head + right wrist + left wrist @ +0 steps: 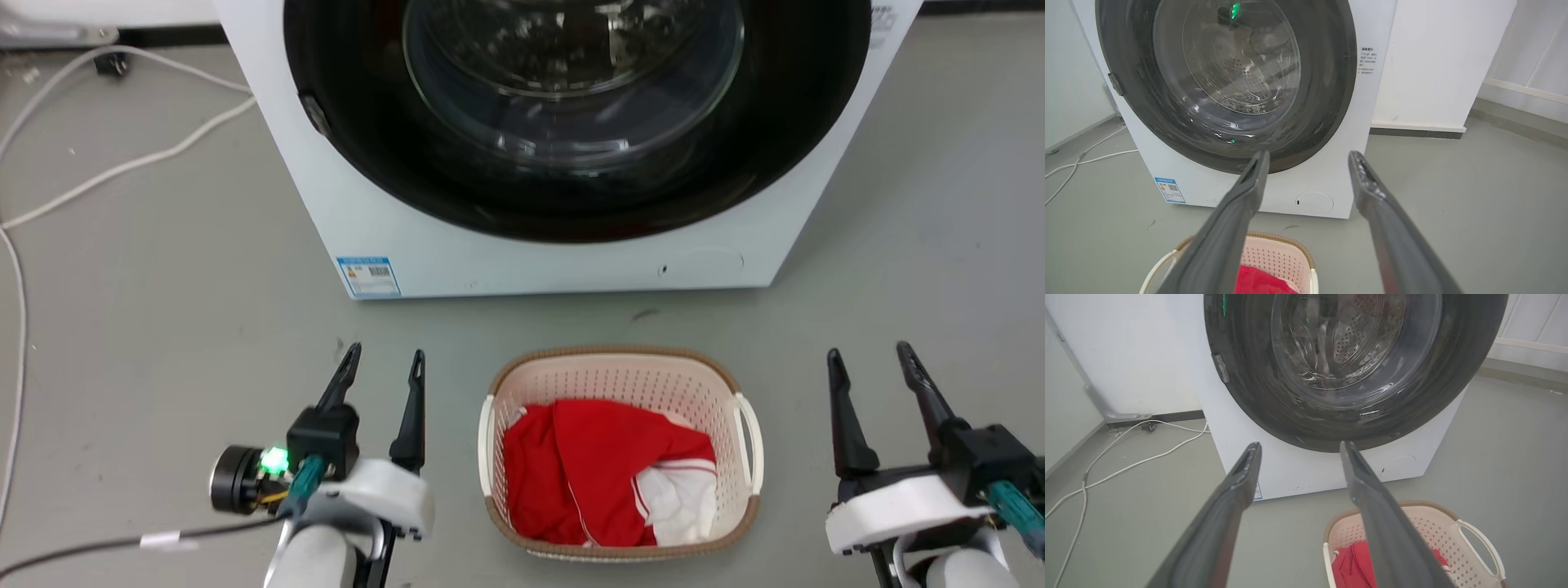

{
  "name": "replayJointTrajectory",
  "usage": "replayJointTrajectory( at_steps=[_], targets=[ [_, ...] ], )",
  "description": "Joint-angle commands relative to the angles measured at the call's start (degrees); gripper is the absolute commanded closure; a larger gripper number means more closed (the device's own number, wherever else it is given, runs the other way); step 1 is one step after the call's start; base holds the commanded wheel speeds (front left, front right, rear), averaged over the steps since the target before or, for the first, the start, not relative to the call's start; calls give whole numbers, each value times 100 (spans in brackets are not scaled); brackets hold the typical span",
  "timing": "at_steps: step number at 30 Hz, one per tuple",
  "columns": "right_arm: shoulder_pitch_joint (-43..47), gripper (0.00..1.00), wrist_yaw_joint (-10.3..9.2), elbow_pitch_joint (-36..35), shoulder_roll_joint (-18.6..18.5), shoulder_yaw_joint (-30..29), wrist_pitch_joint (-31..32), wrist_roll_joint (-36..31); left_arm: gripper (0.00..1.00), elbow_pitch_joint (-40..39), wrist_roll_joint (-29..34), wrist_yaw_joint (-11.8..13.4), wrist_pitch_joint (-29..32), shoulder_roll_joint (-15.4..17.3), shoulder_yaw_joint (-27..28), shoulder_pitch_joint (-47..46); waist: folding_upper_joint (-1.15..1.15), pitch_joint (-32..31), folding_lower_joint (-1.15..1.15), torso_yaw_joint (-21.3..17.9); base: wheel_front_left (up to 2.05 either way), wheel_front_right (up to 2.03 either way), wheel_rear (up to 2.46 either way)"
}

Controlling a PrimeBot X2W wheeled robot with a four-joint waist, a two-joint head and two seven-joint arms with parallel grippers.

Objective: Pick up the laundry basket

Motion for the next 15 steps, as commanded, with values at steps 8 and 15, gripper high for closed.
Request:
replayJointTrajectory(
  at_steps=[8,15],
  targets=[
    [-774,0,-3,790,-3,-218,-14,-544,0,1258,-98,-308,-14,3,-221,-1027,0,907,0,-161,0,0,0],
    [-1580,0,-3,1660,-74,-310,-13,-898,0,2462,-232,-519,-14,4,-479,-1955,0,1610,0,-230,0,0,0]
  ],
)
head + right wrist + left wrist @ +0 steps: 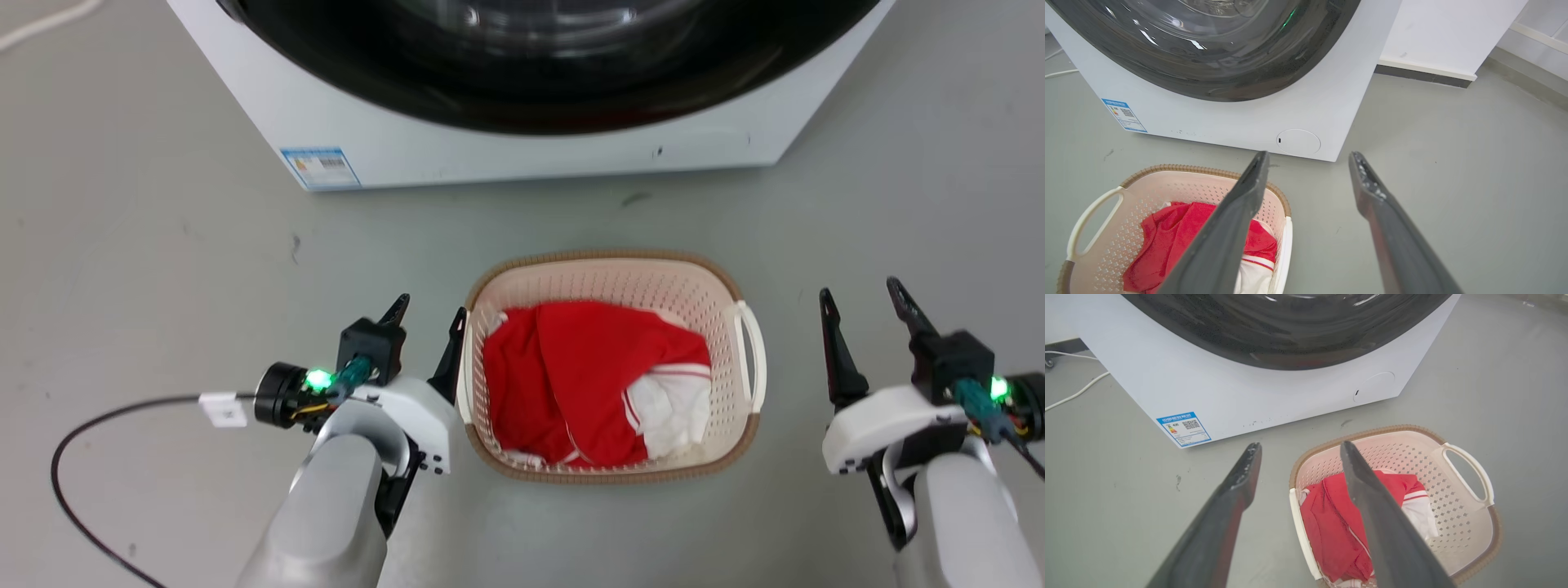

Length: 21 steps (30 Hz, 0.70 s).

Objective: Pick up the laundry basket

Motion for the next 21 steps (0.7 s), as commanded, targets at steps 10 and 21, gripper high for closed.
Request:
replayJointTrajectory(
  at_steps=[10,21],
  targets=[
    [-1204,0,-4,1398,-316,193,-13,-151,0,1915,-319,-164,179,4,-427,-1433,0,1206,-1,-135,0,0,0],
    [-2180,0,-4,2735,-372,424,-13,-341,0,2699,-842,-203,625,2,-921,-2234,0,2037,-1,-171,0,0,0]
  ],
)
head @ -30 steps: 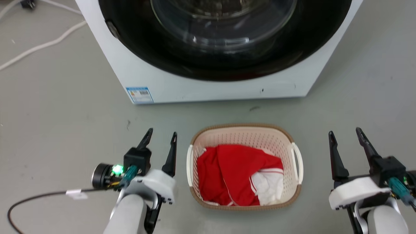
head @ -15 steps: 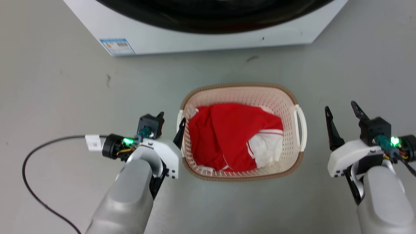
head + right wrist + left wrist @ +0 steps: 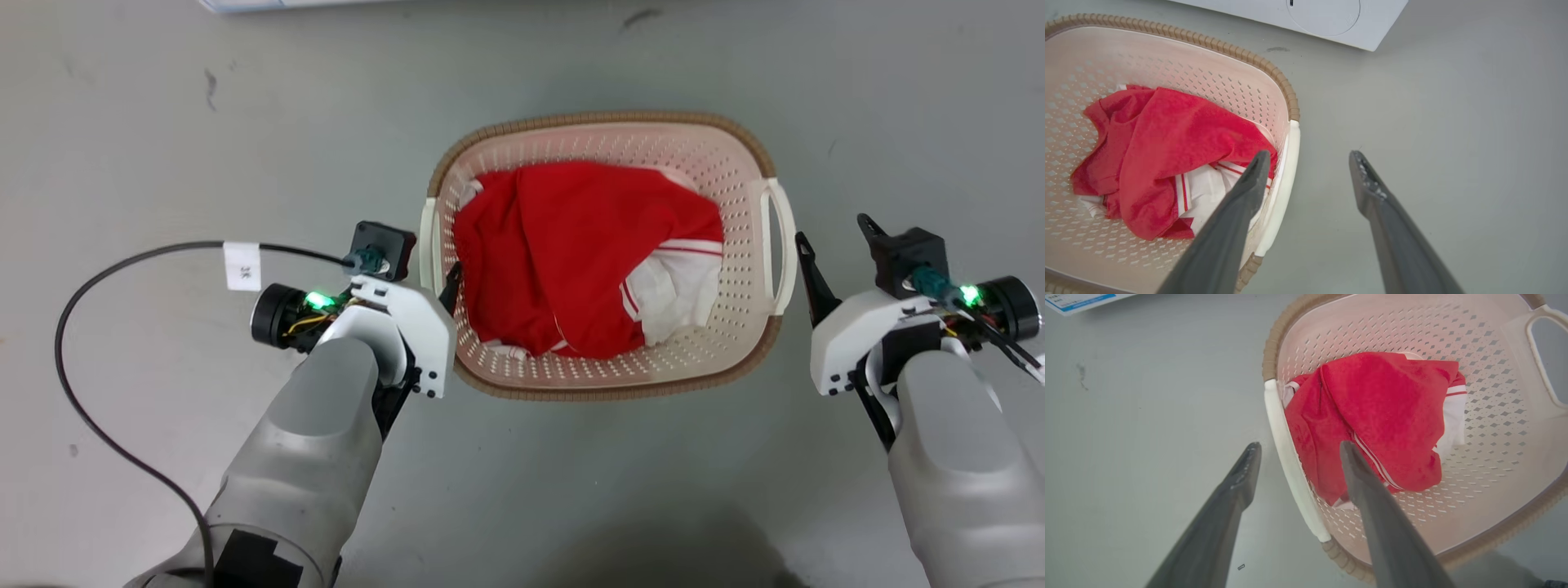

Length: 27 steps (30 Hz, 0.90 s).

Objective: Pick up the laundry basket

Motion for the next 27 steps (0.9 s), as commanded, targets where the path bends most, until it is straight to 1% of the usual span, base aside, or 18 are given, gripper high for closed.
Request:
replayJointTrajectory(
  at_steps=[1,6,12,18,25,26,27],
  targets=[
    [-204,0,-4,184,-15,32,-13,-51,0,23,-131,-9,78,3,-125,-113,0,211,-1,-8,0,0,0],
    [-544,0,-4,731,-8,88,-13,-164,0,113,-427,-9,198,2,-378,-311,0,455,-1,30,0,0,0],
    [-883,0,-4,1301,-6,42,-13,-280,0,200,-643,-9,216,34,-637,-485,0,692,-1,97,0,0,0],
    [-1101,0,-4,1560,27,-31,-13,-383,0,252,-810,-9,151,49,-856,-615,0,898,-1,155,0,0,0],
    [-1259,0,-4,1675,26,-132,-13,-440,0,314,-940,-9,102,64,-1027,-769,0,1058,-1,200,0,0,0],
    [-1270,0,-4,1700,27,-144,-13,-447,4,328,-954,-9,138,61,-1055,-781,0,1075,-1,206,0,0,0],
    [-1290,35,-4,1710,26,-157,-13,-468,51,338,-967,-9,135,56,-1085,-800,0,1090,-1,211,0,0,0]
  ],
)
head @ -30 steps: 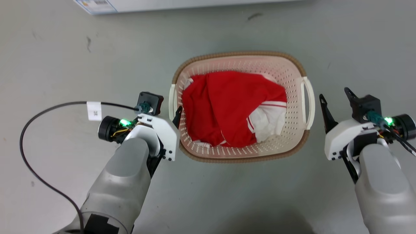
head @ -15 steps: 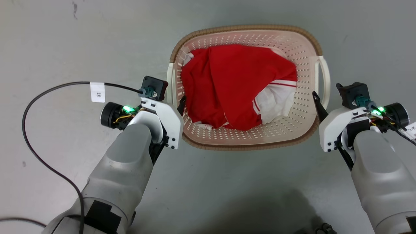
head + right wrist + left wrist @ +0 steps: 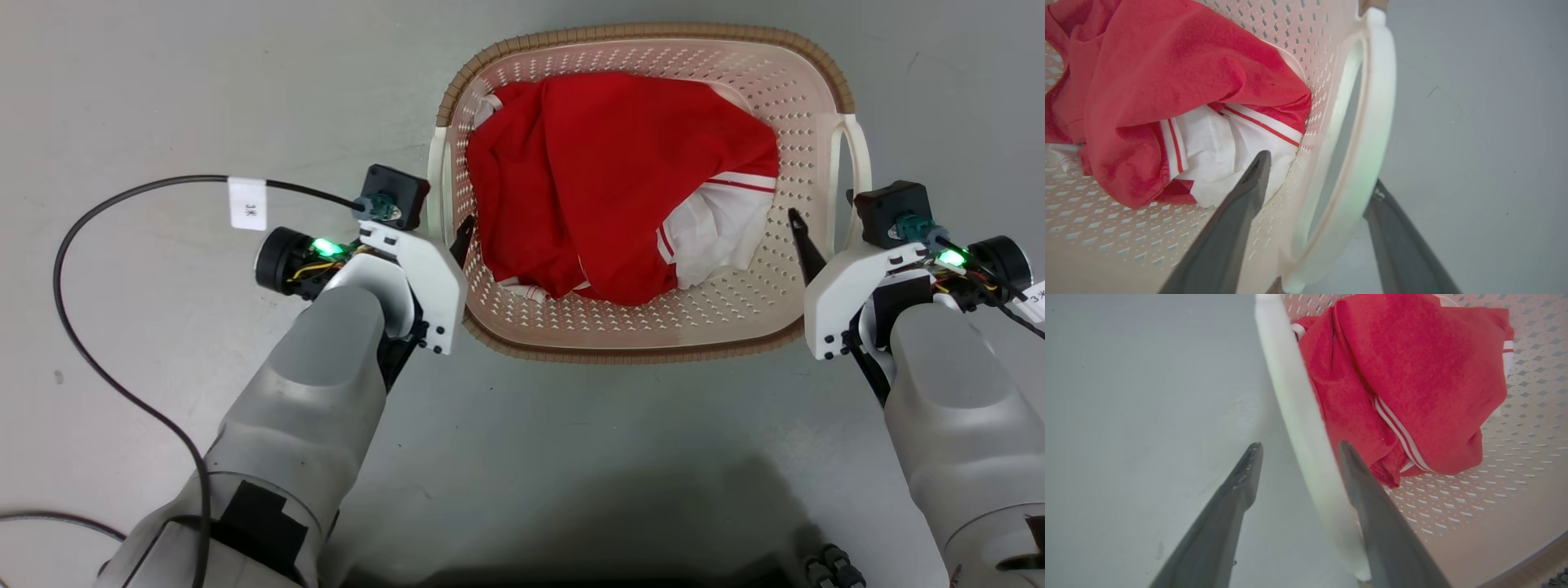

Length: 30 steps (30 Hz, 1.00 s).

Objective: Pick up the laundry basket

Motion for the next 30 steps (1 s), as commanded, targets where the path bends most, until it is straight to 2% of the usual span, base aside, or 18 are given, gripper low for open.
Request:
replayJointTrajectory(
  at_steps=[1,2,14,24,30],
  targets=[
    [-93,91,-4,18,-11,-19,-12,-35,94,21,-42,-3,-32,16,-30,-76,0,23,-1,8,0,0,0],
    [-103,100,-4,58,-9,-26,-12,-43,100,34,-63,-3,10,14,-60,-82,0,33,-1,9,0,0,0],
    [-44,100,-6,352,-21,-88,-10,-153,100,90,-357,-9,28,12,-381,4,0,-254,-1,66,0,0,0],
    [229,100,-5,578,135,74,235,-161,100,88,-750,-11,316,-12,-666,388,0,-1177,-1,118,0,0,0],
    [501,100,-4,611,260,286,474,3,100,-17,-1082,-18,591,80,-874,730,0,-1844,-1,116,0,0,0]
  ],
)
